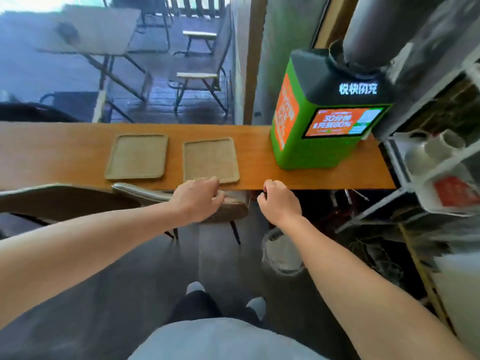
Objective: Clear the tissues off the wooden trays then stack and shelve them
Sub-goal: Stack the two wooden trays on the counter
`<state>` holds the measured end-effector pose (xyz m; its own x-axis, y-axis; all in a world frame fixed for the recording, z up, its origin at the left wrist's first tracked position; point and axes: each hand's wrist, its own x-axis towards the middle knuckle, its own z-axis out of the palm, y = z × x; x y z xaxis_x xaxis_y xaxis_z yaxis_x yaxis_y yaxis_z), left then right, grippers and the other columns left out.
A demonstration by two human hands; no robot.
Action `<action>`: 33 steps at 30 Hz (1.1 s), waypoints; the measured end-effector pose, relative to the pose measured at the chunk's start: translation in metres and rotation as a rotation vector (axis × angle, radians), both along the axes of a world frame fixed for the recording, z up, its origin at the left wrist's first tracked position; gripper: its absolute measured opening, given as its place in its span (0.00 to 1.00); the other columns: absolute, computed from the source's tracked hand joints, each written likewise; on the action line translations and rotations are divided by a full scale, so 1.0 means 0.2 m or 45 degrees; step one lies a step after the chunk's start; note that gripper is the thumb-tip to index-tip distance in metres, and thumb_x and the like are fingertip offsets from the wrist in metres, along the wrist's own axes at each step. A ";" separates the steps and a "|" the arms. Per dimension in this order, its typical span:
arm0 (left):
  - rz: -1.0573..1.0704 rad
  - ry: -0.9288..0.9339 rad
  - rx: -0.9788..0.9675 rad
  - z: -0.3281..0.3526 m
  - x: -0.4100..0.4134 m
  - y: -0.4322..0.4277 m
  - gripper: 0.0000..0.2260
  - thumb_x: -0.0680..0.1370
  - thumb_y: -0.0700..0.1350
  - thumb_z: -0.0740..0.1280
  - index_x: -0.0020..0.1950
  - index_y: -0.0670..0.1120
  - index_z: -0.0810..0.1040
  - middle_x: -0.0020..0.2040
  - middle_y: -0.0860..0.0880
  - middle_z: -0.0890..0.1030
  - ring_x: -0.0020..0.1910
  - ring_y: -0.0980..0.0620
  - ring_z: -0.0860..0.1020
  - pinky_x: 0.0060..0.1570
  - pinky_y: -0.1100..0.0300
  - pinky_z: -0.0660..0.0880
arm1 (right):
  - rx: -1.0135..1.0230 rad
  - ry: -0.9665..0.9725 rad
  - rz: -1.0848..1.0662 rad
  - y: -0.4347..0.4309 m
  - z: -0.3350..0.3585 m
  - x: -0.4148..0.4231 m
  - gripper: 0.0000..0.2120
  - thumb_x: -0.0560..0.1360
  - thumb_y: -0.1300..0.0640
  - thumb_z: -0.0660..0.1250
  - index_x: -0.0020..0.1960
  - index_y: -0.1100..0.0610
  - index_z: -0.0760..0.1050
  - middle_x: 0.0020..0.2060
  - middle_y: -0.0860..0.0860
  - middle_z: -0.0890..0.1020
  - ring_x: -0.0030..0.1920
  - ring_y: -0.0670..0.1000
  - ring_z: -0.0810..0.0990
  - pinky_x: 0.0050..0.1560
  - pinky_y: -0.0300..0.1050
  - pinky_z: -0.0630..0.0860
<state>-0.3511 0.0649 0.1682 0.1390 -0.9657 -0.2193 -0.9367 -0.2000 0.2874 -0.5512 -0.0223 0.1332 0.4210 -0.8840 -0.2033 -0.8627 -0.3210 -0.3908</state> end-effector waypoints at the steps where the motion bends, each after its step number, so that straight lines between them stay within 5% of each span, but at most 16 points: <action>1: 0.034 0.000 -0.039 0.03 0.08 0.01 0.11 0.80 0.56 0.58 0.47 0.50 0.72 0.43 0.49 0.79 0.41 0.44 0.78 0.38 0.51 0.75 | -0.037 0.004 0.020 -0.02 0.04 0.08 0.07 0.78 0.53 0.60 0.49 0.57 0.71 0.46 0.55 0.76 0.46 0.59 0.76 0.38 0.48 0.69; 8: 0.208 0.033 -0.087 0.06 0.57 0.10 0.13 0.79 0.58 0.59 0.48 0.49 0.73 0.43 0.49 0.79 0.40 0.47 0.79 0.40 0.51 0.79 | -0.165 0.020 0.129 -0.04 0.13 0.58 0.05 0.77 0.52 0.60 0.44 0.51 0.69 0.40 0.48 0.73 0.38 0.51 0.73 0.35 0.45 0.66; 14: 0.255 0.090 0.023 -0.02 0.88 0.12 0.14 0.77 0.60 0.58 0.46 0.50 0.73 0.41 0.50 0.78 0.39 0.48 0.77 0.37 0.53 0.73 | -0.102 0.037 0.177 -0.06 0.07 0.87 0.06 0.78 0.51 0.59 0.46 0.51 0.72 0.42 0.50 0.77 0.40 0.51 0.77 0.39 0.49 0.79; 24: 0.323 0.113 0.038 -0.22 1.08 -0.24 0.13 0.78 0.58 0.59 0.47 0.49 0.74 0.45 0.48 0.80 0.40 0.48 0.77 0.38 0.53 0.74 | 0.033 0.171 0.079 -0.41 -0.11 1.06 0.04 0.77 0.51 0.59 0.45 0.51 0.69 0.42 0.50 0.75 0.41 0.51 0.75 0.37 0.46 0.73; 27: 0.355 0.147 0.121 -0.33 1.09 -0.38 0.13 0.79 0.58 0.59 0.48 0.49 0.74 0.46 0.48 0.80 0.41 0.47 0.77 0.40 0.53 0.74 | 0.070 0.198 -0.009 -0.54 -0.21 1.08 0.03 0.77 0.51 0.60 0.46 0.50 0.68 0.43 0.49 0.73 0.40 0.50 0.73 0.32 0.43 0.65; 33: 0.491 0.283 0.281 -0.56 1.10 -0.59 0.13 0.78 0.59 0.61 0.51 0.51 0.73 0.46 0.51 0.79 0.43 0.50 0.77 0.43 0.51 0.78 | 0.287 0.322 -0.331 -0.75 -0.45 1.03 0.21 0.78 0.49 0.63 0.67 0.59 0.68 0.62 0.57 0.73 0.60 0.58 0.73 0.54 0.51 0.73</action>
<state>-0.1311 -0.0533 0.0570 0.4039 -0.7801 -0.4777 -0.7032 -0.5988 0.3833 -0.3445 -0.1722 0.0428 0.1019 -0.8759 -0.4717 -0.9813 -0.0107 -0.1923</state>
